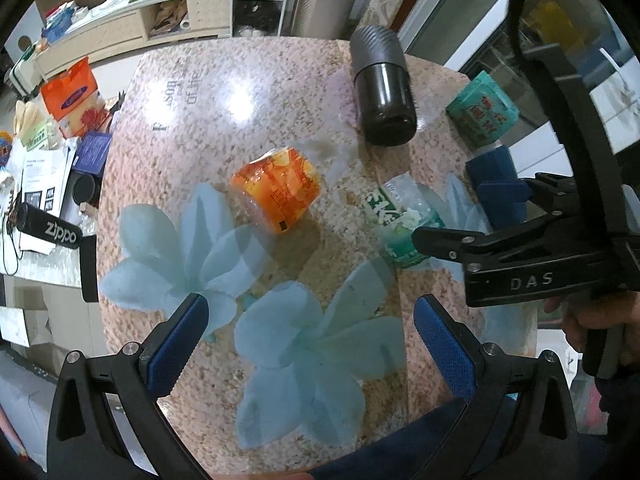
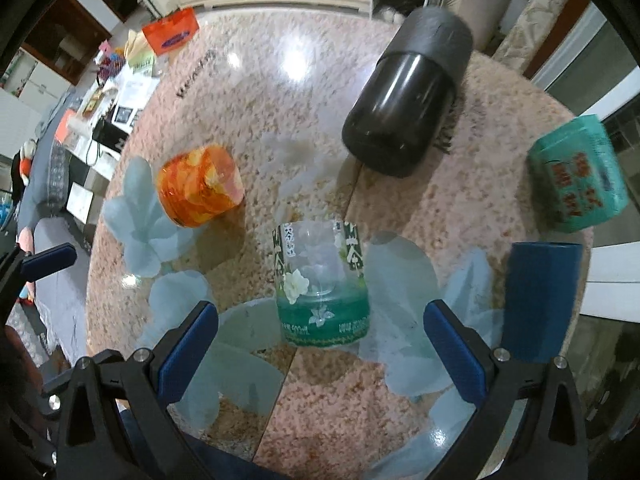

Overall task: Flip cup upright
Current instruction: 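Move the right gripper down to the clear green-labelled cup and close on it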

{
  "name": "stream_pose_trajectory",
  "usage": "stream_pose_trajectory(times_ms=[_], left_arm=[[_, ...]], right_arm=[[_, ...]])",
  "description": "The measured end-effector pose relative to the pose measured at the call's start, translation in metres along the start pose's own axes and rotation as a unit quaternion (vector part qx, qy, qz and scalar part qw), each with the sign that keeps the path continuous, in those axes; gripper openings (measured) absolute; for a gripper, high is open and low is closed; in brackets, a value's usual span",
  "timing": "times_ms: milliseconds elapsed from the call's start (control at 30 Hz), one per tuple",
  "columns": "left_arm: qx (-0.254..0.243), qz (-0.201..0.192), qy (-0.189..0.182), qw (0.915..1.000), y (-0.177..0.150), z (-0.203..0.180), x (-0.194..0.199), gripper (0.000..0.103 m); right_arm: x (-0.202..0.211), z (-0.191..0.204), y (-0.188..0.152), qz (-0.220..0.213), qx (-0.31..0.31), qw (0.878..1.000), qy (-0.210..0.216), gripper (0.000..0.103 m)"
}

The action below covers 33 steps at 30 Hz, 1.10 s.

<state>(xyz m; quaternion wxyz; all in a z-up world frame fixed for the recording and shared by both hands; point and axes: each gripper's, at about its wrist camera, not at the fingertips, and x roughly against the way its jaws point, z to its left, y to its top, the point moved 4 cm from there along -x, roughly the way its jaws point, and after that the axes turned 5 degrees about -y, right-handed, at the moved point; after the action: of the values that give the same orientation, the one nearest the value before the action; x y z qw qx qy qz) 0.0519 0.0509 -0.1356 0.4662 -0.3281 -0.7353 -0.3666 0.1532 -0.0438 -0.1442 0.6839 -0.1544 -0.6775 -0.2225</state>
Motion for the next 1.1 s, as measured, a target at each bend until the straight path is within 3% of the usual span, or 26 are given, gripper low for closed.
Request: stream_pose_trajectory(times_ms=[400,733,800,833,933,1100], left_arm=[[0.044,0.022,0.016,0.9987,-0.017,0.018,-0.03,0.103],[0.057,0.027,0.02,0.9978,-0.026,0.02,-0.036,0.103],[0.059,0.025,0.018,0.9978,-0.026,0.017,-0.034,0.103],[0.059,0.024,0.017,0.9978,-0.026,0.017,-0.034,0.103],[0.056,0.024,0.015,0.998,-0.027,0.015,-0.035,0.103],[0.053,0.031,0.01,0.9981,-0.027,0.015,-0.038,0.103]], right_arm=[[-0.051,-0.006,0.006,0.059,0.022,0.998,0.02,0.103],[-0.059,-0.019,0.014,0.066,0.009,0.997,0.034,0.103],[-0.064,-0.02,0.013,0.066,0.004,0.997,0.042,0.093],[-0.065,-0.02,0.013,0.067,0.001,0.997,0.048,0.079],[-0.065,-0.023,0.014,0.06,0.009,0.998,0.036,0.066],[-0.059,-0.026,0.008,0.055,0.006,0.998,0.039,0.063]])
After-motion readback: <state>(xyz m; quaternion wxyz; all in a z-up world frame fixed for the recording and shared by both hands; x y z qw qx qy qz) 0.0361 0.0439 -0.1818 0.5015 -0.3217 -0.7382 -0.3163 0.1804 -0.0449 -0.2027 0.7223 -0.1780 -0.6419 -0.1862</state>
